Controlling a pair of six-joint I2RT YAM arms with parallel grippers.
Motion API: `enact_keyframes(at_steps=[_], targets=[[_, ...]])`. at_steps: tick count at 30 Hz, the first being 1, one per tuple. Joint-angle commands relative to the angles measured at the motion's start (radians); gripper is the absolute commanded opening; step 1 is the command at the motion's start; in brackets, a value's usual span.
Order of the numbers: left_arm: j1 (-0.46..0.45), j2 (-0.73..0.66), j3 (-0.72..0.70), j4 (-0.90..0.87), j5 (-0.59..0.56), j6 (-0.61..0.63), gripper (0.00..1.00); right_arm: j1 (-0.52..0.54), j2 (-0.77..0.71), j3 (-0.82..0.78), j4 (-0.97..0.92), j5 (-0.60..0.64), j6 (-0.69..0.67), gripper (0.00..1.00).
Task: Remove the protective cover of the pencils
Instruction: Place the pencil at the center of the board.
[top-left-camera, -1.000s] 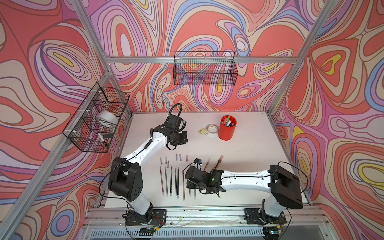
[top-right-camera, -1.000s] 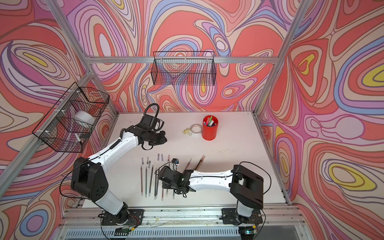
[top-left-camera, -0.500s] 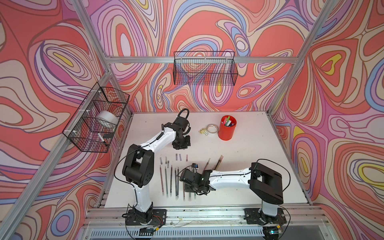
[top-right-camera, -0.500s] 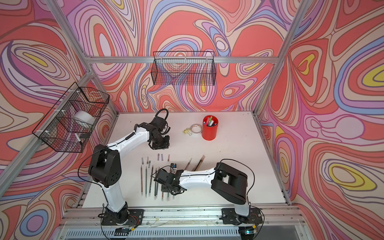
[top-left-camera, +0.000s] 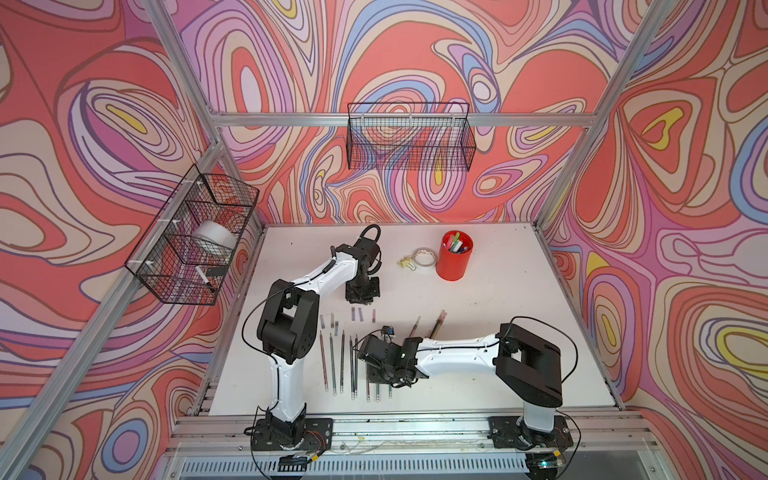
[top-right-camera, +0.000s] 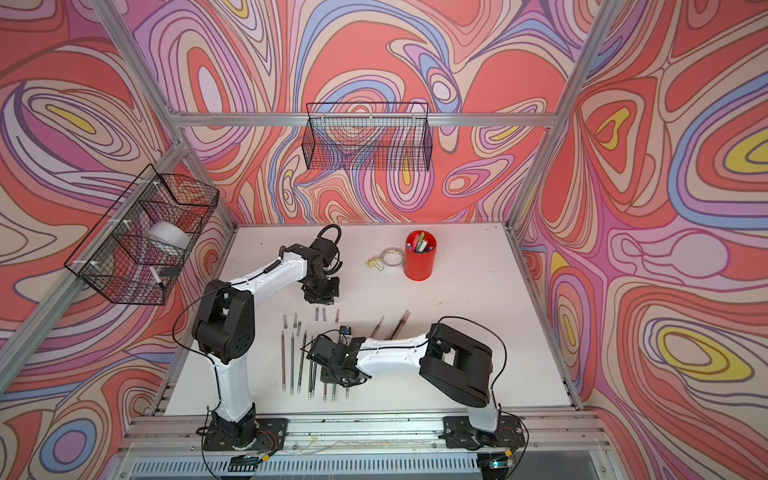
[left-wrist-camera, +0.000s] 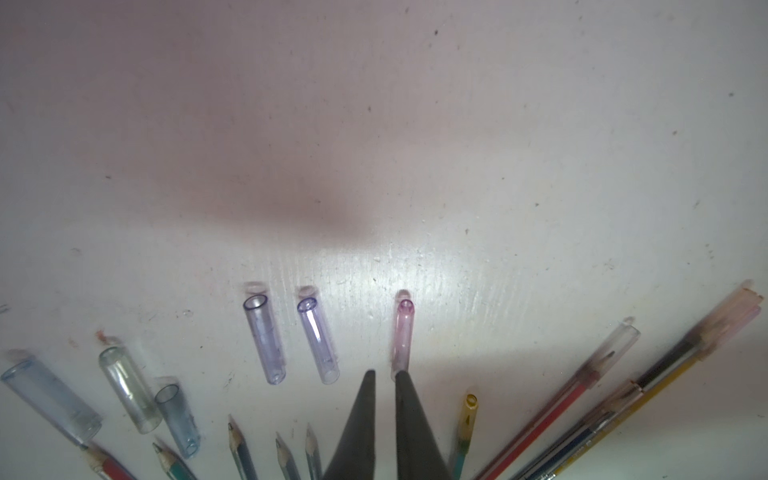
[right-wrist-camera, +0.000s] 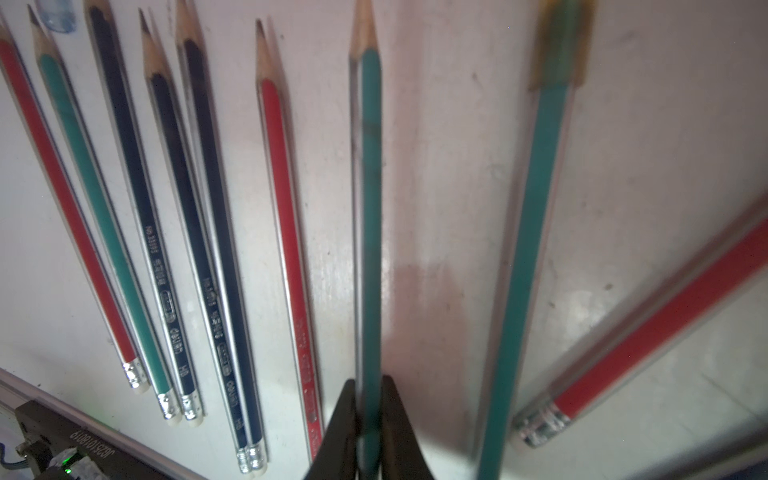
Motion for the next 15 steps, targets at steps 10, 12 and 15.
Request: enact_keyframes(at_steps=[10, 12, 15], targets=[[-0.001, 0.085, 0.041, -0.077, 0.035, 0.012, 0.00, -0.005, -0.026, 0.002, -0.048, 0.039, -0.001, 0.24], [-0.001, 0.089, 0.043, -0.080, 0.033, 0.012, 0.00, -0.005, -0.036, 0.018, -0.062, 0.051, -0.013, 0.26], [-0.001, 0.095, 0.045, -0.084, 0.031, 0.012, 0.00, -0.005, -0.056, 0.044, -0.092, 0.073, -0.029, 0.29]])
